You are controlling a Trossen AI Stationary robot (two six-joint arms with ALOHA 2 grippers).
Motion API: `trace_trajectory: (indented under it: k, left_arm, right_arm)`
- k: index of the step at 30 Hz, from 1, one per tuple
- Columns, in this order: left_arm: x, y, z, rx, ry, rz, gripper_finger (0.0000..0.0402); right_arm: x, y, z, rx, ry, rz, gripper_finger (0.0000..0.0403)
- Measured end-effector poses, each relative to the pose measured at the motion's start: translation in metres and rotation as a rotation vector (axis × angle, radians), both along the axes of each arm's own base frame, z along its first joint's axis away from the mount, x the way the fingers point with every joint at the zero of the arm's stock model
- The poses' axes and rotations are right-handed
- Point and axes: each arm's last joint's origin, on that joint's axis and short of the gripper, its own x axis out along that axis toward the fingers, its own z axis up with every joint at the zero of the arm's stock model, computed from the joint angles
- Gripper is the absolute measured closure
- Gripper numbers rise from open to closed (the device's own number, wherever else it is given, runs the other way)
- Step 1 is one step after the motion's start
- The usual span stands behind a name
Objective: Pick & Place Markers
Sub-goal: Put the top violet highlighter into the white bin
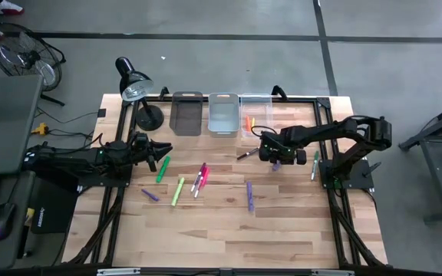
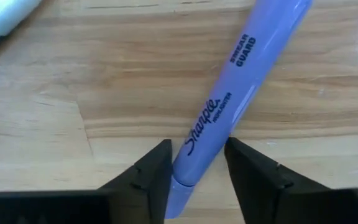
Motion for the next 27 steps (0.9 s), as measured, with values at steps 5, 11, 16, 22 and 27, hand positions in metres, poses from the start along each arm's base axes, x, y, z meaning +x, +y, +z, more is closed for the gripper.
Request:
trace_trajectory:
  k: [5,11,16,22,27]
  left_arm:
    - [0.000,0.000,0.000,0.000,0.000,0.000,0.0305]
    - [0.000,0.000,0.000,0.000,0.000,0.000,0.0305]
    - [0.000,0.000,0.000,0.000,0.001,0.001,0.0305]
    - [0.000,0.000,0.000,0.000,0.001,0.000,0.0305]
    - [0.000,0.000,0.000,0.000,0.001,0.001,0.0305]
  right_arm:
    - [-0.001,0.003,0.000,0.000,0.013,0.042,0.0315]
    - [-0.002,0.007,0.000,-0.006,0.036,0.114,0.0345]
    - [-0.005,0.010,0.004,-0.026,0.031,0.206,0.0342]
    - [-0.015,0.019,0.021,0.000,-0.015,0.351,0.0345]
    - [-0.020,0.027,0.043,-0.067,-0.098,0.507,0.0345]
